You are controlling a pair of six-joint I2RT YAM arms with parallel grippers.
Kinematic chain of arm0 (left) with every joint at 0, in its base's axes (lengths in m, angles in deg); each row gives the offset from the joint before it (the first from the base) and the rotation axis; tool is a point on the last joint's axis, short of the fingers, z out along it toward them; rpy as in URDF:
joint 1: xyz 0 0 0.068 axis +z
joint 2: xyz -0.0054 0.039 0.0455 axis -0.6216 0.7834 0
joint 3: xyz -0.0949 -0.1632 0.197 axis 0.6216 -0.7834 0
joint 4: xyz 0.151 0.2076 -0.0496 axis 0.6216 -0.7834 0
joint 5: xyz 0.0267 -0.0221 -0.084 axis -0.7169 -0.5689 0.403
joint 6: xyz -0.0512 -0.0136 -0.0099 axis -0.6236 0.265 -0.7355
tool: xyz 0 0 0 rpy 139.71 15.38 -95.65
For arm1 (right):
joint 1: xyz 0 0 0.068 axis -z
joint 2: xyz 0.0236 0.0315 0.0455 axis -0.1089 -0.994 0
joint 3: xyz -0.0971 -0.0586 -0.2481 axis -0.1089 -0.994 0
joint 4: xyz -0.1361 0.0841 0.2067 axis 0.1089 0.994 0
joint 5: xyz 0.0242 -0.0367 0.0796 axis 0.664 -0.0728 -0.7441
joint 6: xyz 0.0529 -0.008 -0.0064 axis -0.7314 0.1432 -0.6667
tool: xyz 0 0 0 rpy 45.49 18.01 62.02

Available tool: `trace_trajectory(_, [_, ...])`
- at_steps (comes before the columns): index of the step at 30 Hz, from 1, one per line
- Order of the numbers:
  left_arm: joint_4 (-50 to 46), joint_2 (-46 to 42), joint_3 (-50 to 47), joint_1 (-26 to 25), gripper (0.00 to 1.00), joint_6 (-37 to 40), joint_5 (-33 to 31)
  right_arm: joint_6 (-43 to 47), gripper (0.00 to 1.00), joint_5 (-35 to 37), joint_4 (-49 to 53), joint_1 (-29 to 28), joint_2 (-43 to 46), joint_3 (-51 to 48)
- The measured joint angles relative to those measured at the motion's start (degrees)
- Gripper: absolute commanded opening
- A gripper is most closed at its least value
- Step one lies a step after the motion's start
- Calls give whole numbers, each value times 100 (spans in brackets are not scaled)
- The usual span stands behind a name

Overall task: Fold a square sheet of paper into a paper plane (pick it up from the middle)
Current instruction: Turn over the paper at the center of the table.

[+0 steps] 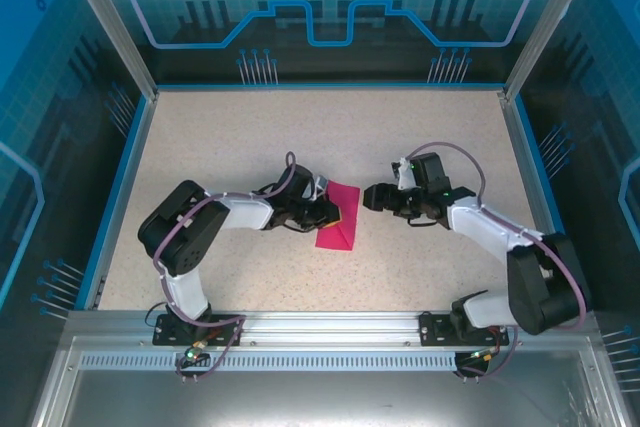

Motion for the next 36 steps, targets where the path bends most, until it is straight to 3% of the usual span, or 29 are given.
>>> trace_trajectory(5, [-1609,-603,581,-31,7,811,-625,116,95,372,341,26,645,-13])
trace_trajectory(11, [-3901,-1401,2028,-199,7,1908,-2293,199,99,918,767,59,1377,-13])
trace_trajectory(17, [-5464,-1519,2872,-282,8,2404,-4295,240,99,1327,1139,87,1598,-13])
trace_trajectory(22, [-6299,-898,3193,-387,8,2498,-5779,262,99,1534,1325,129,1598,-13])
trace_trajectory(27, [-6708,153,3401,-610,7,2420,-6811,262,99,1650,1390,179,1598,-13])
trace_trajectory(36, [-6780,1582,3751,-1102,7,2173,-7296,264,99,1720,1515,297,1598,-13])
